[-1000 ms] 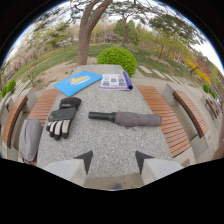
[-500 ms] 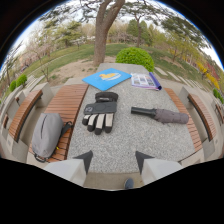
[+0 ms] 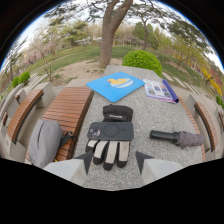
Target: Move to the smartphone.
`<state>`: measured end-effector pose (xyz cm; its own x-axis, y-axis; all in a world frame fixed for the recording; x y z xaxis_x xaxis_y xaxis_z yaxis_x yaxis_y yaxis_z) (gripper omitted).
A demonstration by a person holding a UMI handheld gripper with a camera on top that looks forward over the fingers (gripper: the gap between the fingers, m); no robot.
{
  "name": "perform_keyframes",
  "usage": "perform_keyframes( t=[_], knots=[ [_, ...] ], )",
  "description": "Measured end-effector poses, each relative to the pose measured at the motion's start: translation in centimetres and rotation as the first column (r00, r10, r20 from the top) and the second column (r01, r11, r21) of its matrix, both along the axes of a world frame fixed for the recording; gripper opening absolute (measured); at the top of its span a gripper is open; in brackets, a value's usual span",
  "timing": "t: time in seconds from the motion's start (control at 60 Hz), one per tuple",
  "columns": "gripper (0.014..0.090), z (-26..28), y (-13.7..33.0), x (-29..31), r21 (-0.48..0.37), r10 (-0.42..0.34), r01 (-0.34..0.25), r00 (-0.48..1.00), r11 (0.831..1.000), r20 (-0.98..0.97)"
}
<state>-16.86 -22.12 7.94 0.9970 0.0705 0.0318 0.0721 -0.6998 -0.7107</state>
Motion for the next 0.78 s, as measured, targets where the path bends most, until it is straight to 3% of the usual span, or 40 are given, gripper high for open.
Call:
perform_keyframes(
  t=[0.333,0.783],
  knots=[
    [0.0848,-4.3,9.0,-0.9,-0.035,-0.008,0.009,1.000,0.999,0.020],
    [0.0849,-5.5,10.8,-1.7,-0.053,-0.006,0.007,1.000,0.999,0.005]
  ],
)
